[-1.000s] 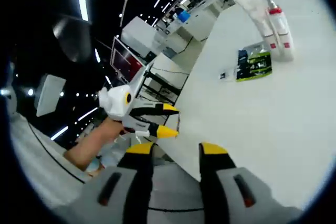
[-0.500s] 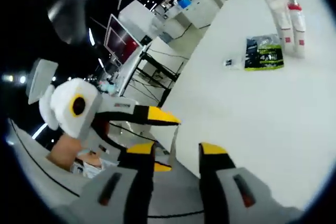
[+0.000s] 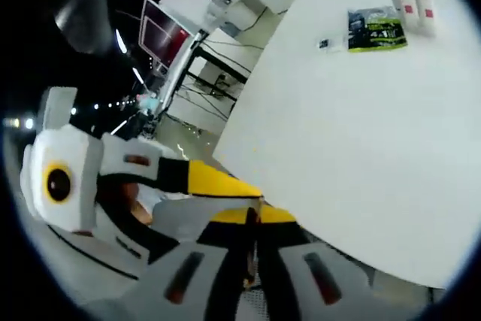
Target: Arrange the skincare products in the storage area until every visible bottle or jar stands upright without overlapping.
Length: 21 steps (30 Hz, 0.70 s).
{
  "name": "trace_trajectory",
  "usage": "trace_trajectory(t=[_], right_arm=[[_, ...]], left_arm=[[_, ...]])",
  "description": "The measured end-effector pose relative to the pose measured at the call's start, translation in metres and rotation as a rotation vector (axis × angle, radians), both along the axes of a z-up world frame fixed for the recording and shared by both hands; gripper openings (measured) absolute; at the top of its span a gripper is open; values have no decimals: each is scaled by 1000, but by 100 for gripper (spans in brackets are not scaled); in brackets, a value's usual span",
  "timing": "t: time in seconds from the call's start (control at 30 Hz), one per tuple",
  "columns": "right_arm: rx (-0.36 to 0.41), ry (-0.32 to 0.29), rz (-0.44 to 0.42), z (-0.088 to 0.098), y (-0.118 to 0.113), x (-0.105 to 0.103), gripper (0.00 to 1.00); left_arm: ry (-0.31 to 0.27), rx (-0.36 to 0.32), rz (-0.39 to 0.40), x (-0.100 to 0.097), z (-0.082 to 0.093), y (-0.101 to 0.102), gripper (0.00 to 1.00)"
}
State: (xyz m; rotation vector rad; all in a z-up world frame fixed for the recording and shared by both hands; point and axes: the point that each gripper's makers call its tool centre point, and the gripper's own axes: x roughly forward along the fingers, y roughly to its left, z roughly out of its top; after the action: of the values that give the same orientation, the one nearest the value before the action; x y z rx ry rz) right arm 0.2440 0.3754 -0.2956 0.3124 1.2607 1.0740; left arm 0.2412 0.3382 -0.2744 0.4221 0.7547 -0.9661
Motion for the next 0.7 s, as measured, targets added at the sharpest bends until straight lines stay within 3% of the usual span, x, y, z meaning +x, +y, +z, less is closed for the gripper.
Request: trace_trajectory(t=[0.1, 0.2, 0.3, 0.4, 0.53, 0.6, 0.67, 0.7], right_arm=[[-9, 14, 36, 0, 3, -3, 3], [-20, 25, 81, 2, 8, -4, 3], [-50, 21, 128, -2, 7, -5, 2], [-66, 35, 162, -5, 6, -5, 2], [-57, 27, 159, -2, 5, 0, 2], [-33, 23, 139, 3, 6, 6, 2], [1, 6, 109, 10, 7, 13, 2], [24, -16, 89, 14, 8, 18, 2]], left_arm=[[-2, -29, 59, -2, 1, 4, 41], [24, -85, 177, -3, -1, 14, 41], [26, -89, 214, -6, -7, 26, 41], [55, -106, 320, -6, -15, 44, 41], [98, -290, 497, 2, -7, 57, 43], [130, -426, 587, 8, 1, 59, 46], [147, -484, 625, 12, 5, 64, 49], [163, -483, 628, 12, 4, 65, 50]])
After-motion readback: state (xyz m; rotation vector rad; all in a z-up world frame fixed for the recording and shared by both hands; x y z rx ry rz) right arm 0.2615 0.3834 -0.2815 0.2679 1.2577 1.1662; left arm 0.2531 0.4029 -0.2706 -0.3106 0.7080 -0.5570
